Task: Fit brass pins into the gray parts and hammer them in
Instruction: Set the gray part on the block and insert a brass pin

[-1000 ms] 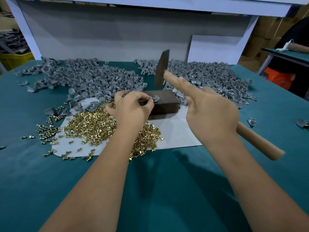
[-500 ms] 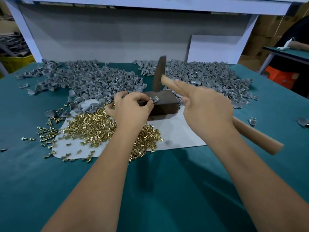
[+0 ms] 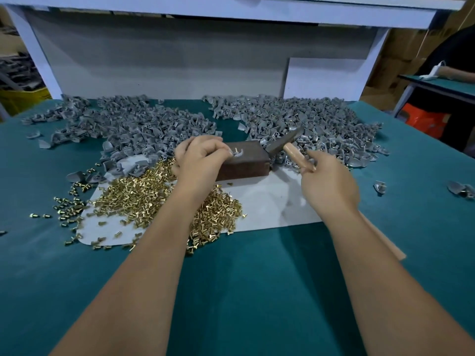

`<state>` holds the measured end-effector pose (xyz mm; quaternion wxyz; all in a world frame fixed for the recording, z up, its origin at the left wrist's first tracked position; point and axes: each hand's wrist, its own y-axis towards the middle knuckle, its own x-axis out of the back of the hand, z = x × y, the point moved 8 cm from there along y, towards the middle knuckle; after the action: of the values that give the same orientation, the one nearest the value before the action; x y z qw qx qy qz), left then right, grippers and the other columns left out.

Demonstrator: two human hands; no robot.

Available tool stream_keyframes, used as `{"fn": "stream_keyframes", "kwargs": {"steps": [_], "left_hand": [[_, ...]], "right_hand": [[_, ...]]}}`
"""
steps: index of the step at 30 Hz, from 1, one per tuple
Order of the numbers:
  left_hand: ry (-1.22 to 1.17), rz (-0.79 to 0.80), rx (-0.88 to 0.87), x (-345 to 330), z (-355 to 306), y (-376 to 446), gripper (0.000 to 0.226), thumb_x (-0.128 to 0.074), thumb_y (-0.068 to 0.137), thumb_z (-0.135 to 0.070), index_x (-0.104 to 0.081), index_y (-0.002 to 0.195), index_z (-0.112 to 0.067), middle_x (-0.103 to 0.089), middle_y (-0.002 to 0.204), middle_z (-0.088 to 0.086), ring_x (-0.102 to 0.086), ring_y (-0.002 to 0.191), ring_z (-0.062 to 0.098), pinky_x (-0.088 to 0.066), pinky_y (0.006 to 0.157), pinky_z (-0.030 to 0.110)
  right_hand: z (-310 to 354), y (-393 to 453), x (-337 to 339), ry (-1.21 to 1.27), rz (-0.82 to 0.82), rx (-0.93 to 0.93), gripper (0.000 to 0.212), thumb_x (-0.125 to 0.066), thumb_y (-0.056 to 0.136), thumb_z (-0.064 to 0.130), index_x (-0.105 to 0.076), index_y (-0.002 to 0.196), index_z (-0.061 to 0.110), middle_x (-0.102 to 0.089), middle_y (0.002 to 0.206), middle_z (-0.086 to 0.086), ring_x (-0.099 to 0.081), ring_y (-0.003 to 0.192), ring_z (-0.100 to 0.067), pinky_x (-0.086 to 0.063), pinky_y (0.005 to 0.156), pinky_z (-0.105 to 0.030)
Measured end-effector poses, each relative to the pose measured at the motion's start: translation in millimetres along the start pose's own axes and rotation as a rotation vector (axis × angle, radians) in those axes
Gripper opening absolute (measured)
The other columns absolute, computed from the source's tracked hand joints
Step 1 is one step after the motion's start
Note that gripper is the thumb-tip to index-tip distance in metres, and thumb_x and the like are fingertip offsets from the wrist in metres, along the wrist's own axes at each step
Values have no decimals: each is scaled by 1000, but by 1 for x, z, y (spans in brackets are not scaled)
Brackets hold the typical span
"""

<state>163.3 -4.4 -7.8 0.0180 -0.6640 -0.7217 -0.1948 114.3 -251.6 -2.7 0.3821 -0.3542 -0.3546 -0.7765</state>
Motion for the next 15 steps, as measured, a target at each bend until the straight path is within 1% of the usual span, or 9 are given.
{"fn": "stream_keyframes", "kwargs": {"steps": [2,4,5,7,8,10,12,15], "left_hand": [[-35,21,-2,1,-3,-1,25,-65,83,-29,-70,62,-40,-57,115,-29,-27,133,15,-22,113,53],[-57,29,0,2,-6,-3,17,-61,74,-36,-70,61,-42,-56,114,-31,-26,133,13,-22,113,53],[-66,29,-4,2,-7,-4,16,-59,71,-38,-70,61,-42,-56,113,-32,-26,133,12,-21,113,53],[-85,35,-13,2,-8,-5,15,-58,69,-38,-70,61,-41,-56,113,-34,-26,133,11,-20,113,53],[-91,39,-17,2,-9,-6,15,-58,69,-38,-70,61,-41,-56,113,-33,-26,133,10,-20,113,53],[-89,43,-25,2,-10,-6,15,-58,68,-38,-70,60,-41,-57,116,-31,-26,132,10,-18,113,53],[-85,45,-30,2,-10,-6,14,-58,68,-38,-69,60,-41,-57,117,-31,-26,133,11,-18,113,53],[-73,43,-38,1,-10,-6,13,-59,69,-38,-69,61,-41,-56,116,-32,-25,133,11,-19,114,53]], "right_hand": [[-4,1,-1,-17,7,-26,22,-50,91,22,-62,110,24,-59,78,-2,-53,69,-29,-29,52,-27],[-3,0,0,-58,-3,-28,20,-51,91,21,-67,103,21,-58,76,-4,-51,69,-30,-31,52,-26],[0,0,1,-89,-18,-15,20,-51,90,21,-68,102,20,-59,79,-5,-51,73,-30,-34,55,-27],[5,-2,3,-174,-61,30,24,-51,91,23,-70,106,20,-57,97,-11,-50,91,-34,-39,67,-33],[7,-2,4,-214,-79,50,26,-50,92,24,-69,108,19,-55,104,-14,-47,98,-35,-39,75,-37],[10,-2,6,-257,-114,78,28,-51,92,26,-69,111,19,-53,108,-15,-44,103,-36,-37,84,-38],[17,-4,9,-222,-173,132,27,-52,91,28,-68,111,18,-54,108,-14,-43,103,-34,-34,86,-38],[35,-12,14,19,-244,261,24,-54,92,23,-68,111,19,-56,102,-6,-45,101,-28,-34,85,-36]]}}
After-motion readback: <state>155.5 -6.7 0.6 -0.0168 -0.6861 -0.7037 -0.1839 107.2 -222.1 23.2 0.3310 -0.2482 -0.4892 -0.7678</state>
